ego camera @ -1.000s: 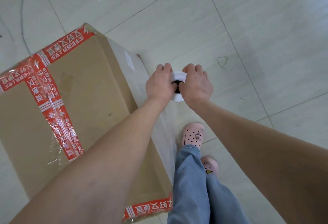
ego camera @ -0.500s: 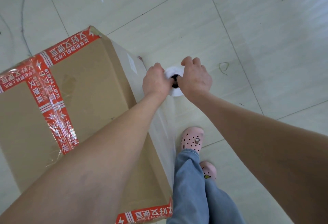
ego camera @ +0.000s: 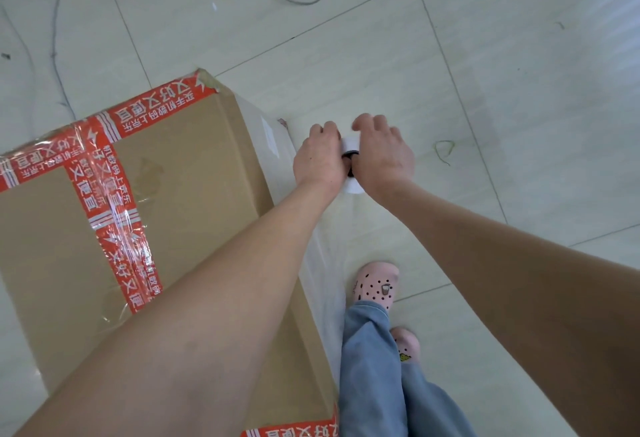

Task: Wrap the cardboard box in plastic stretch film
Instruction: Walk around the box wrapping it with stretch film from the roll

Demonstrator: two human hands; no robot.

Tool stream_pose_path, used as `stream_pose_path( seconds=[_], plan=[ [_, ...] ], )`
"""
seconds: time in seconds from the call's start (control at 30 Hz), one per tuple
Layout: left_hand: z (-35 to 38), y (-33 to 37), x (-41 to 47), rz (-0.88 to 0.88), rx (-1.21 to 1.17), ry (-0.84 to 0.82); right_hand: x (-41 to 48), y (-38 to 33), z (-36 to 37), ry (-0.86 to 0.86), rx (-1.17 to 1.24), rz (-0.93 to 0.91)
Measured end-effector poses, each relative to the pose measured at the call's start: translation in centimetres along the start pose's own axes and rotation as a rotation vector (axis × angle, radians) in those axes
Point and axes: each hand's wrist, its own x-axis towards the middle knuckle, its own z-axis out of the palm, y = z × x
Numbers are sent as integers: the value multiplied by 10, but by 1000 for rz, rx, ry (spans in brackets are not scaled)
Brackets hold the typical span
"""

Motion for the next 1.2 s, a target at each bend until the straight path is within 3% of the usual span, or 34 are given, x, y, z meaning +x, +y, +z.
stream_pose_path(
  seconds=[0.1, 0.33, 0.53, 0.77, 0.83, 0.97, 1.07, 1.2],
  plan=[
    [-4, -2, 2, -26, 3, -28, 0, 7, 0, -35, 169, 208],
    [-11, -1, 13, 178, 246, -42, 6, -1, 4, -29, 159, 162],
    [-21, 3, 28, 269, 297, -79, 21, -5, -5, -48, 54, 17],
    [-32, -7, 47, 20, 91, -51, 50, -23, -22, -76, -141, -270],
    [-35, -7, 50, -42, 54, -30, 55, -23, -20, -86, -64, -179],
    [-43, -14, 60, -173, -37, -11, 63, -24, -22, -249, 286, 174],
    [-47, -23, 63, -272, -106, 23, 68, -33, -19, -240, 350, 147],
    [-51, -28, 65, -291, -101, 22, 76, -47, -24, -202, 181, 20]
  ],
)
